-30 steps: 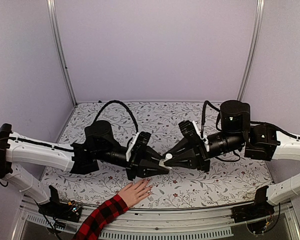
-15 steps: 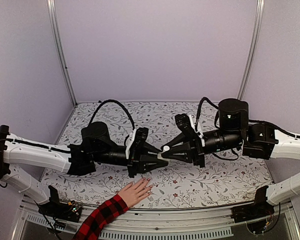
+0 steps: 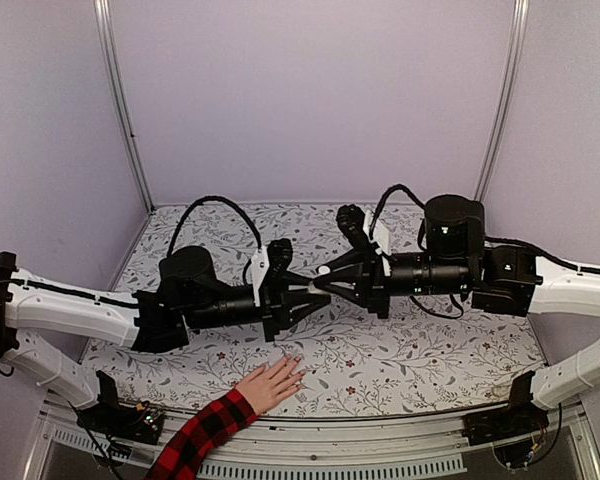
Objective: Paint the nails
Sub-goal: Screw the nail polish bottle.
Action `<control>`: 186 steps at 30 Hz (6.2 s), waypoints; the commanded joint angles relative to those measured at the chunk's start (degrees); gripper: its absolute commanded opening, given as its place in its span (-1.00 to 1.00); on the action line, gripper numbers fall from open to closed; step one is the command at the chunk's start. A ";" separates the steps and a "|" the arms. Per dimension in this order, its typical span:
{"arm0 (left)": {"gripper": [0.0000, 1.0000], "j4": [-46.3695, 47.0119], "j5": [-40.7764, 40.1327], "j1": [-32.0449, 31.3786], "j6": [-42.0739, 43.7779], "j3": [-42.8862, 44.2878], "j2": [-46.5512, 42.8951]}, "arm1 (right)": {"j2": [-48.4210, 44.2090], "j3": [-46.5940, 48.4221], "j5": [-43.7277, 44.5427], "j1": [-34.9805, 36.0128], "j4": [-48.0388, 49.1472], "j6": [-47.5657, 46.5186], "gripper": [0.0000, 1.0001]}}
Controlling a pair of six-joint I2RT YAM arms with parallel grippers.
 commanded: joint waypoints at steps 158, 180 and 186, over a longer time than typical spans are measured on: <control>-1.00 3.12 26.60 -0.99 0.95 6.46 5.44 | -7.87 3.38 -18.48 1.81 -13.96 -14.30 -0.06; -1.00 4.18 16.03 -0.60 1.49 3.88 2.14 | -4.84 4.70 -10.07 2.38 -13.32 -8.80 -1.00; -1.00 5.00 8.02 -0.47 1.87 2.53 0.49 | -4.24 4.42 -6.55 2.35 -12.02 -6.68 -1.00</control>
